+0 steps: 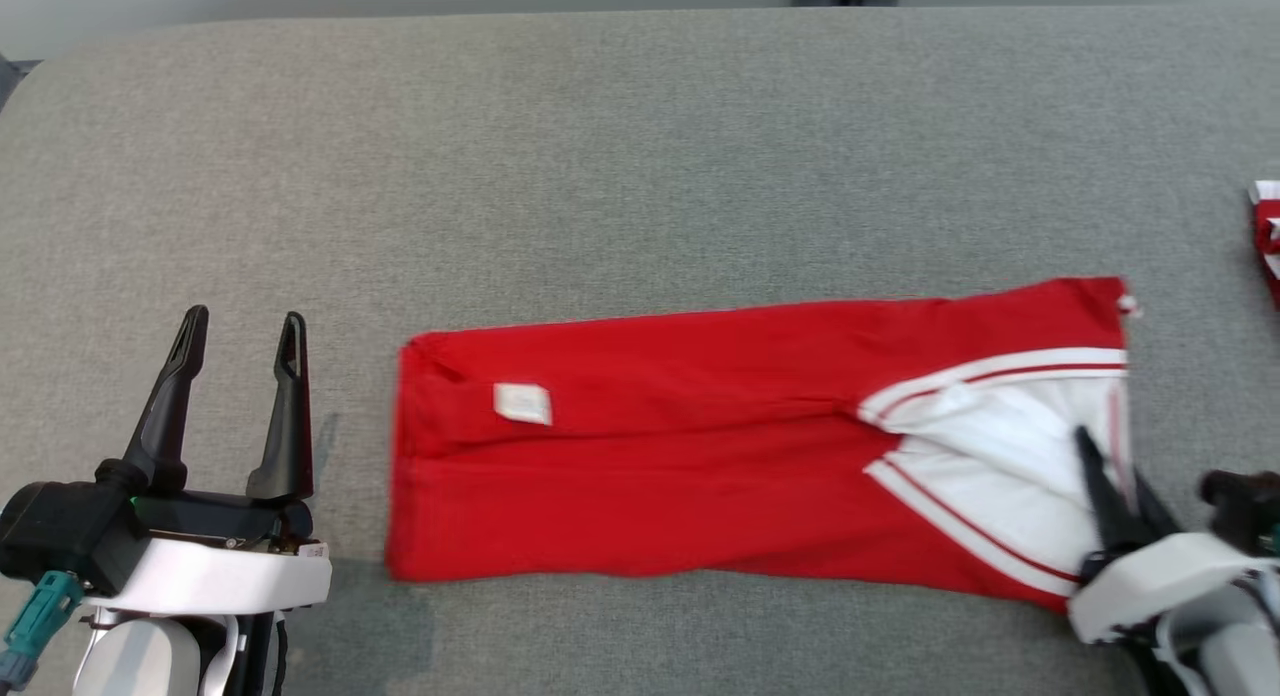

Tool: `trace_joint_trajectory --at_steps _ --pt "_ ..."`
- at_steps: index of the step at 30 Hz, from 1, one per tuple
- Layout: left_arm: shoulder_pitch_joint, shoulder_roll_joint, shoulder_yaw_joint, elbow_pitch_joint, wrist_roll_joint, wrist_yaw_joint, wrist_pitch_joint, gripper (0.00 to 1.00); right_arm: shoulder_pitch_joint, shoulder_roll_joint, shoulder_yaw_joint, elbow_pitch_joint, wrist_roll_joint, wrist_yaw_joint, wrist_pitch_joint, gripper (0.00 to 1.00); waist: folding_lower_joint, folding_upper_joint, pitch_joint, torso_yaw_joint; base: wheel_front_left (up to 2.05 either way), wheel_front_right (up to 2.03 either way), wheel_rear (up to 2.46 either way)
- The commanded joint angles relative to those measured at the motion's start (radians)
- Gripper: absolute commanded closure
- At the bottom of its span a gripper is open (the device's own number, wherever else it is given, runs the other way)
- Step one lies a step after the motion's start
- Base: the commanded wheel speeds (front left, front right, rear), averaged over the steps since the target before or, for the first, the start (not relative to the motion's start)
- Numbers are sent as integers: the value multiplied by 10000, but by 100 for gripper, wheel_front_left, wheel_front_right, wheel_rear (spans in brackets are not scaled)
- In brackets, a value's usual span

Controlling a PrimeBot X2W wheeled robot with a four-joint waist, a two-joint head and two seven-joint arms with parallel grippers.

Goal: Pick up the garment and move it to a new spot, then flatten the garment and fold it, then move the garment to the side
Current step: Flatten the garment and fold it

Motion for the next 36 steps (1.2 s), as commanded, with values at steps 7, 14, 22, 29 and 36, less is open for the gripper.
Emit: trace_joint_trajectory --at_steps 7,14,22,29,36 --pt "7 14 168 -98 106 -101 -31 0 475 -912 -1475 -506 -279 -50 -250 100 0 0 -5 -402 0 0 0" --pt "-3 -21 244 -95 157 -176 -30 0 328 -618 -1195 -1564 -308 -47 38 100 0 0 -41 -593 0 0 0" --pt "34 -60 257 -47 173 -249 -32 0 121 138 432 -4867 -743 -46 1132 100 0 0 -152 -673 0 0 0" --pt "-226 -164 72 99 170 -329 -30 0 -382 1146 3062 -6006 -792 -47 2299 100 0 0 -179 -375 0 0 0" --pt "-348 -308 -111 273 122 -419 -30 0 -938 1557 4593 -4659 -321 -47 2212 100 0 0 -112 85 0 0 0"
